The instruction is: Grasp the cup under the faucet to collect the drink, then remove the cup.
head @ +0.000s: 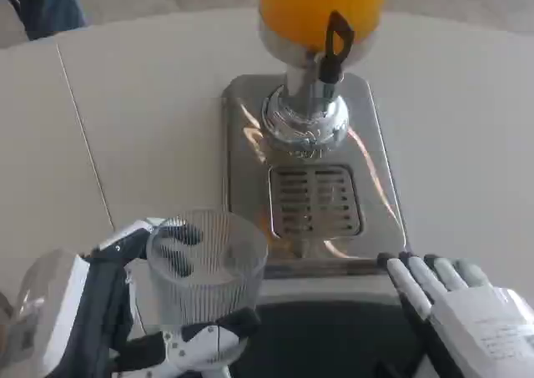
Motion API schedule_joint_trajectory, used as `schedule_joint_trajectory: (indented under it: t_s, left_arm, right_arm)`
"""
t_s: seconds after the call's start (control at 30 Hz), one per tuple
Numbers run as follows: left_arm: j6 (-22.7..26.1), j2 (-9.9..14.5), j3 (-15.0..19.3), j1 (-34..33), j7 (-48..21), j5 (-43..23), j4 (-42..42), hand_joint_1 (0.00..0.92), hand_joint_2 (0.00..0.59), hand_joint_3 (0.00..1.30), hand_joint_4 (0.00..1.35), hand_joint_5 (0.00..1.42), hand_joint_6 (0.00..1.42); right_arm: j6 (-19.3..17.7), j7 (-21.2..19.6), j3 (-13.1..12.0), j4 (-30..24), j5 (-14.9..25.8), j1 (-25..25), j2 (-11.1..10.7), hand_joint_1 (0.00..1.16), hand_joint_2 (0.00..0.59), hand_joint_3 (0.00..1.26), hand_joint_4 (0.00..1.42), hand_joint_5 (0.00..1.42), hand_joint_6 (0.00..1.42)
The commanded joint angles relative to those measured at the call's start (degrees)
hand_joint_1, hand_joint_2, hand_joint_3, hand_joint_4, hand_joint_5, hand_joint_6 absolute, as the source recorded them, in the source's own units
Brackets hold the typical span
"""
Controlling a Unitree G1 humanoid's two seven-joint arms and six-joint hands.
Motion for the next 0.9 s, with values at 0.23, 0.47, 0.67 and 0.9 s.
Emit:
schedule_joint_trajectory:
  t_s: [0.23, 0.47, 0.67, 0.9]
  left_arm:
    - [-2.06, 0.9, 3.26, 1.84, -1.12, -4.08, -3.4, 0.51, 0.107, 0.99, 1.19, 1.4, 1.42]
    - [-1.58, -1.74, 2.34, 4.73, -0.59, 0.04, -6.07, 0.51, 0.107, 0.99, 1.19, 1.4, 1.42]
    - [-1.34, 0.31, 5.4, 3.36, -3.33, -4.06, -7.14, 0.51, 0.107, 0.99, 1.19, 1.4, 1.42]
    - [-0.68, 1.1, 7.26, 0.48, -4.64, -7.45, -4.97, 0.51, 0.107, 0.99, 1.19, 1.4, 1.42]
  right_arm:
    - [2.0, -0.27, 4.65, 2.12, -6.46, 0.08, 5.58, 0.53, 0.438, 0.0, 0.0, 0.0, 0.0]
    - [0.48, 0.16, 1.68, 4.34, 0.46, -3.78, 2.77, 0.56, 0.442, 0.0, 0.0, 0.0, 0.0]
    - [1.77, -0.63, 3.57, 3.73, -2.5, -3.79, 4.06, 0.56, 0.439, 0.0, 0.0, 0.0, 0.0]
    - [2.42, 2.63, 6.45, -0.32, -7.1, -4.2, 6.84, 0.58, 0.433, 0.0, 0.0, 0.0, 0.0]
